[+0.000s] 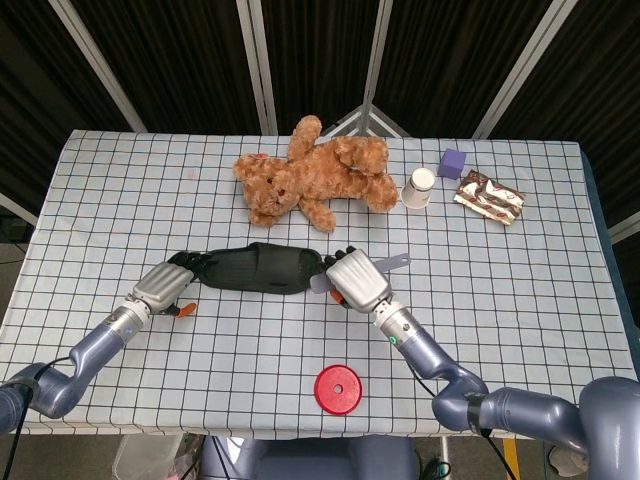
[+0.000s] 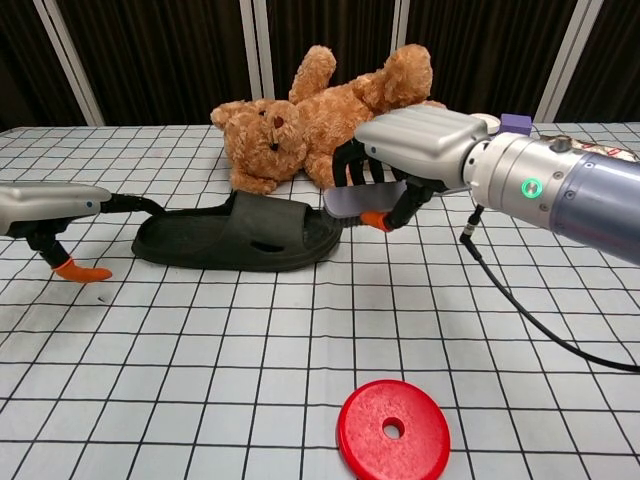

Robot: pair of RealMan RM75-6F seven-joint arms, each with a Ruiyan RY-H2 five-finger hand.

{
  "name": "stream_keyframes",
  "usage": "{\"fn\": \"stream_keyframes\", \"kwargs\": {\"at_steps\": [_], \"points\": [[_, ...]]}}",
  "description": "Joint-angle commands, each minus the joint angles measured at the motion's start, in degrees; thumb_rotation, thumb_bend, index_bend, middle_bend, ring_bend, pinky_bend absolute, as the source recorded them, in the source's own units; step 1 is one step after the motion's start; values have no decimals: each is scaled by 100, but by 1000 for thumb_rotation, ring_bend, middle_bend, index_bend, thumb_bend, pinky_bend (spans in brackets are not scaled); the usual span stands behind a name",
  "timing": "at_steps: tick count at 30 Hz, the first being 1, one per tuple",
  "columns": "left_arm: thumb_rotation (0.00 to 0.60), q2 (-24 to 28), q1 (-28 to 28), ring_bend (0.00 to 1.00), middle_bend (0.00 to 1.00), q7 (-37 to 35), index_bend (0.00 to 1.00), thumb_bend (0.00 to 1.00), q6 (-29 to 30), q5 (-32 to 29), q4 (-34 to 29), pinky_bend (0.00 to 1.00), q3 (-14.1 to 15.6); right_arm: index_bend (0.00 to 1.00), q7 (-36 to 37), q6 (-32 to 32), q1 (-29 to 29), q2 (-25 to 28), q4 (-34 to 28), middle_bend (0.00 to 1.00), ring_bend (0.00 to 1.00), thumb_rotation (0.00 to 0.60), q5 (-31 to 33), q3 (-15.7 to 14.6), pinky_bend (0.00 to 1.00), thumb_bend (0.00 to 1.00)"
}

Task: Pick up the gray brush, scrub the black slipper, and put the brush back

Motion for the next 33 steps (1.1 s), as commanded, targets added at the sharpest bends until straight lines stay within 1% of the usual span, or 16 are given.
{"fn": "stream_keyframes", "kwargs": {"at_steps": [1,3,7,12,18,20,29,33], "points": [[600,-117,-89,6,23,-294,0,510,-77,117,227,49,118,741,-52,-42,99,-61,-70,617,506,600,101,85,550,547],[600,-182,-124,6,22,-518,0,513,-142,153,413,49,193,741,-105,40,215,-183,-101,617,509,600,89,200,553,547],[600,-283,-200,6,22,-923,0,514,-153,272,705,49,286,741,-69,28,311,-335,-60,617,509,600,211,249,553,547],[600,-347,-264,6,23,-1168,0,523,-150,378,888,49,381,741,39,-31,383,-396,-53,617,509,600,334,295,553,546],[600,-378,-316,6,23,-1373,0,524,-131,449,1020,49,478,742,372,-68,492,-544,112,617,514,600,445,437,556,547],[600,-381,-326,6,23,-1420,0,523,-118,461,1045,49,503,741,489,-87,552,-630,215,617,516,600,477,498,556,547],[600,-418,-409,6,23,-1495,0,524,-121,491,1107,49,584,741,992,-117,811,-1225,1046,617,520,600,626,692,565,547],[600,-435,-447,6,23,-1484,0,524,-140,480,1112,49,605,741,1005,-107,899,-1397,1244,617,520,600,650,697,564,547]]}}
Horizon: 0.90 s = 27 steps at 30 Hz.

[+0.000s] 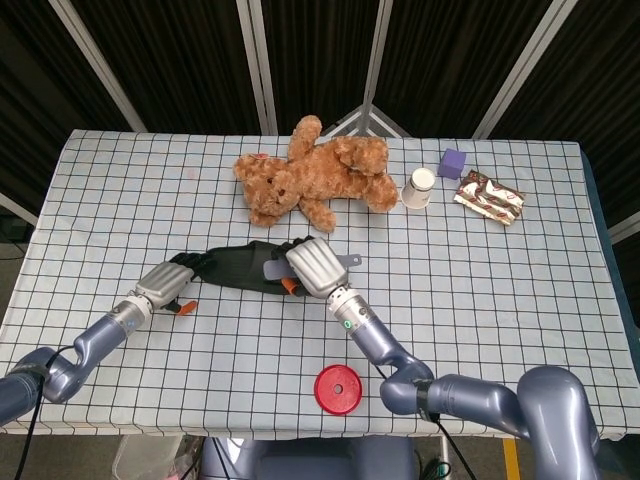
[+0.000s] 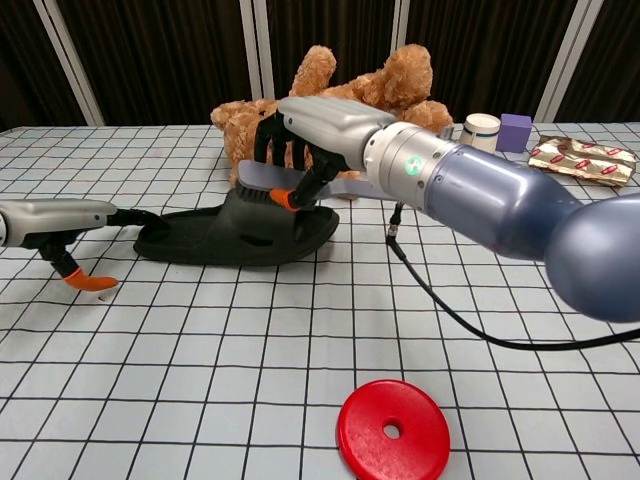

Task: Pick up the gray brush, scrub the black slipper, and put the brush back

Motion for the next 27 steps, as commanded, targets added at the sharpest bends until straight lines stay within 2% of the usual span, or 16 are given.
{"fn": "stream_keyframes", "kwargs": {"at_steps": [1,7,11,15,27], "points": [[600,-8,-17,6,23,7,0,524,-10,-9,-1,49,11,741,2,16,82,-130,130,617,520,600,23,8,564,547],[600,-10,-38,6,23,45,0,524,-3,-45,-34,49,35,741,-102,67,152,-360,319,617,523,600,89,-28,567,547],[600,-20,-51,6,23,77,0,524,-41,-100,-26,49,50,741,-470,206,193,-647,560,617,526,600,238,-67,567,547],[600,-52,-66,6,23,101,0,524,-56,-128,-25,49,60,741,-677,329,288,-868,622,617,527,600,311,13,567,548],[600,35,-56,6,23,205,0,524,51,-144,-188,49,107,741,-882,428,350,-1132,863,617,528,600,343,2,567,551]]}}
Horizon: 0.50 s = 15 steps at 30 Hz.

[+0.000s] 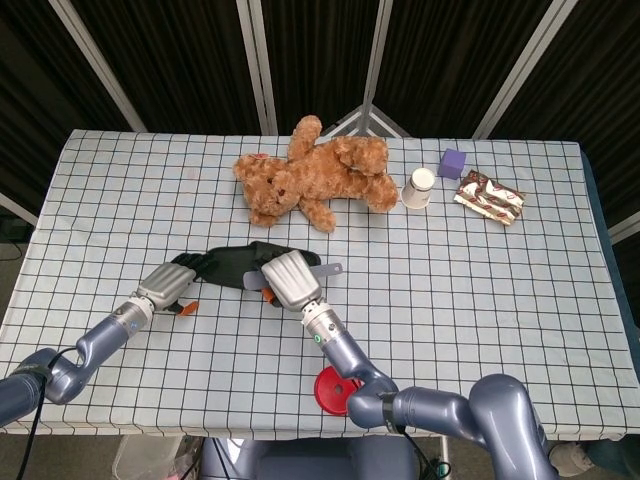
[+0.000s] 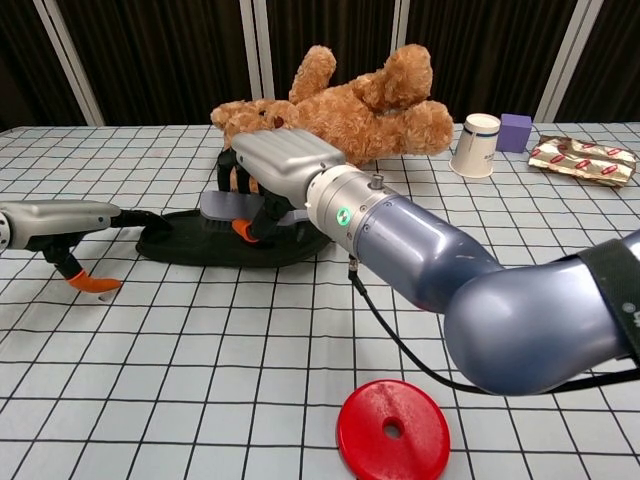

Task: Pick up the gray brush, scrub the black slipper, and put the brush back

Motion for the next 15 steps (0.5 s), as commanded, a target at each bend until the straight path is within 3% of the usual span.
{"fn": "stream_keyframes", "kwargs": {"at_steps": [1,15], "points": [[600,18,4,6,23,21,0,524,8,-16,-27,49,11,741,-33,-8,-5,-43,124,617,529,600,47,5,567,551],[600,51,0,6,23,35,0,524,32,-113,-81,49,-11,742,-155,-102,24,-128,894,618,530,600,172,62,567,554]]}}
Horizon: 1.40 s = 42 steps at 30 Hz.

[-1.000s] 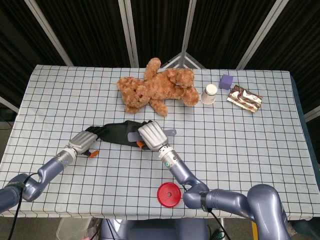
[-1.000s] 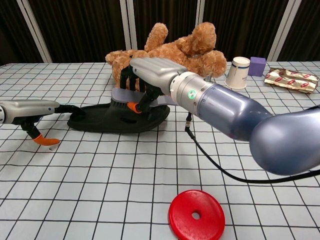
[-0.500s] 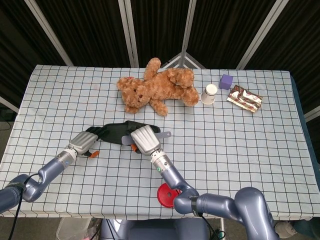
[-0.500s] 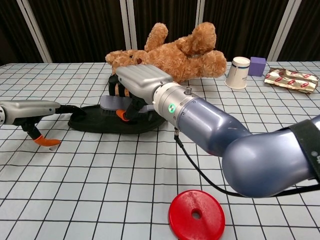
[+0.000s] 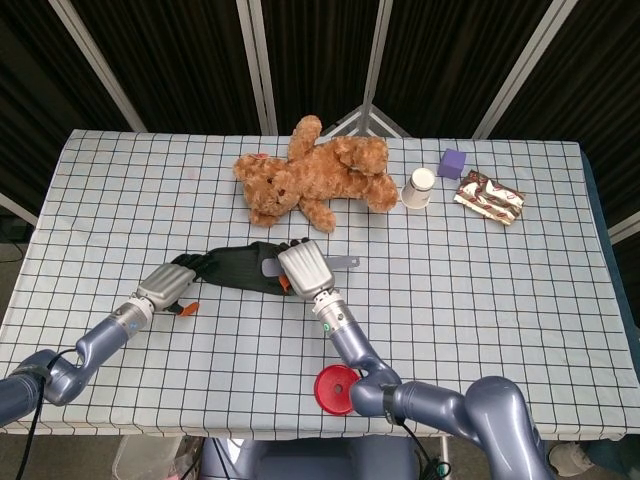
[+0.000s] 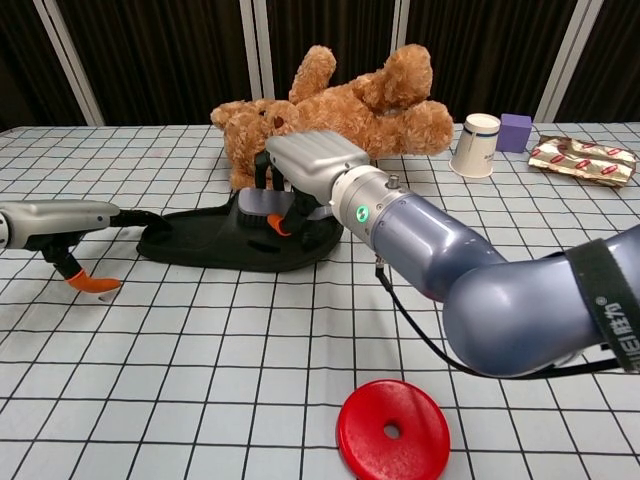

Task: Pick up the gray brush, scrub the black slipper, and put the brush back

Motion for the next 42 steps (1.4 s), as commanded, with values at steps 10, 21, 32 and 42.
{"fn": "stream_keyframes", "kwargs": {"at_steps": [10,21,32,42], "points": [[600,-3,-14,6,23,78,0,525,-9,-50,-46,49,-1,742,-103,-10,-5,36,124,617,534,600,47,50,567,554],[600,52,-50,6,23,229,0,524,-27,-112,-199,49,-30,741,-244,81,-22,51,-686,617,534,600,134,108,567,564],[600,78,-30,6,23,289,0,524,-39,-175,-217,49,-20,741,-393,138,-10,-57,-900,617,535,600,127,20,567,571],[600,100,-4,6,23,292,0,524,-16,-189,-224,49,-9,741,-302,53,-34,-130,-420,617,535,600,197,21,567,572]]}}
